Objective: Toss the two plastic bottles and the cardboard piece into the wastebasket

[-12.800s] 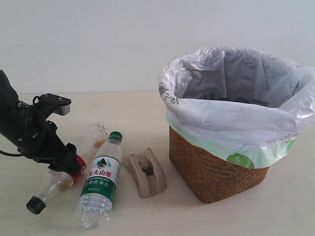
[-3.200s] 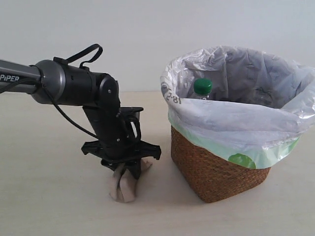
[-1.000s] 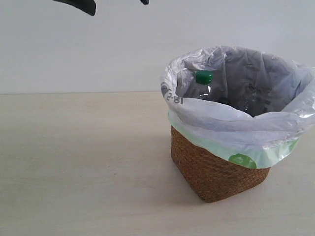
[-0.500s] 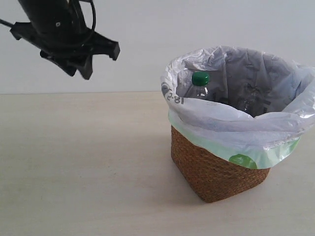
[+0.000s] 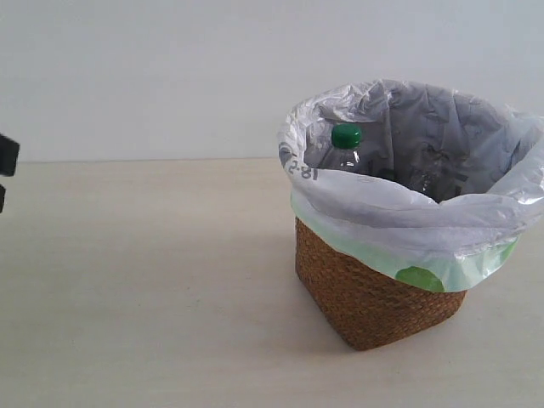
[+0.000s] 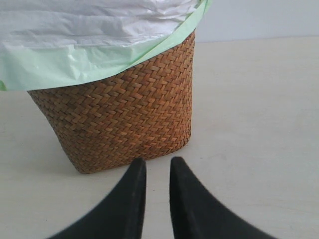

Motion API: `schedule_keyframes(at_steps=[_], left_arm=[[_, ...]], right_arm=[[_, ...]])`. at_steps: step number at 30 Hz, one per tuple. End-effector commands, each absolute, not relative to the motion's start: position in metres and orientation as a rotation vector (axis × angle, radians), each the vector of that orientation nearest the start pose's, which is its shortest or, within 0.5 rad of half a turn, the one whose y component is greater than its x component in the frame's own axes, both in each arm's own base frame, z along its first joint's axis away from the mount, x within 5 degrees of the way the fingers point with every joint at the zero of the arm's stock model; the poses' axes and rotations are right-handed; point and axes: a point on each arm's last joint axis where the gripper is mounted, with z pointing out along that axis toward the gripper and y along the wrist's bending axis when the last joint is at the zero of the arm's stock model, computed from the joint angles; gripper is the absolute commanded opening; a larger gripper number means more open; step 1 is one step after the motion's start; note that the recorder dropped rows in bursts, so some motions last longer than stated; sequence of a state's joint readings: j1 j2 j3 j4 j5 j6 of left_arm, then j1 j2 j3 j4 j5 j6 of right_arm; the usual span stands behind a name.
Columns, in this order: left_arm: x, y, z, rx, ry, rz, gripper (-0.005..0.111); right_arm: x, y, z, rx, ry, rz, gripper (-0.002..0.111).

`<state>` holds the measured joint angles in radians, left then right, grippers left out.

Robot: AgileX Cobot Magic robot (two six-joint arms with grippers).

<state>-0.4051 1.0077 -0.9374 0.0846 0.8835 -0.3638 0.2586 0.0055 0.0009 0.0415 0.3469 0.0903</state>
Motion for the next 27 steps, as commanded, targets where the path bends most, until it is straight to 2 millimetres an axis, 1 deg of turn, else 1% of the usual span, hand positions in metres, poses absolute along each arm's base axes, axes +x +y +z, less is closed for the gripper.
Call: schedule_keyframes(at_steps=[1, 3, 5, 6, 7, 8, 11, 23, 27], left_arm=[[0.15, -0.06, 0.316, 0.021, 2.34, -0.346, 0.004], [0.14, -0.058, 0.305, -0.017, 2.326, -0.399, 0.004], [0.13, -0.058, 0.291, -0.05, 2.347, -0.456, 0.004], [0.123, -0.057, 0.279, -0.08, 2.377, -0.498, 0.004], [0.118, -0.056, 0.272, -0.091, 2.393, -0.509, 0.004], [0.117, -0.056, 0.27, -0.091, 2.399, -0.507, 0.004], [0.115, -0.055, 0.265, -0.086, 2.414, -0.493, 0.004], [0.115, -0.054, 0.265, -0.082, 2.419, -0.49, 0.004], [0.111, -0.046, 0.27, -0.133, 2.368, -0.479, 0.004]], right_arm=[[0.051, 0.015, 0.182, -0.129, 1.829, 0.288, 0.013], [0.051, 0.015, 0.182, -0.129, 1.829, 0.288, 0.013], [0.051, 0.015, 0.182, -0.129, 1.829, 0.288, 0.013], [0.051, 0.015, 0.182, -0.129, 1.829, 0.288, 0.013], [0.051, 0.015, 0.182, -0.129, 1.829, 0.288, 0.013], [0.051, 0.015, 0.182, -0.129, 1.829, 0.288, 0.013], [0.051, 0.015, 0.182, -0.129, 1.829, 0.288, 0.013], [0.051, 0.015, 0.182, -0.129, 1.829, 0.288, 0.013], [0.051, 0.015, 0.182, -0.129, 1.829, 0.288, 0.013]])
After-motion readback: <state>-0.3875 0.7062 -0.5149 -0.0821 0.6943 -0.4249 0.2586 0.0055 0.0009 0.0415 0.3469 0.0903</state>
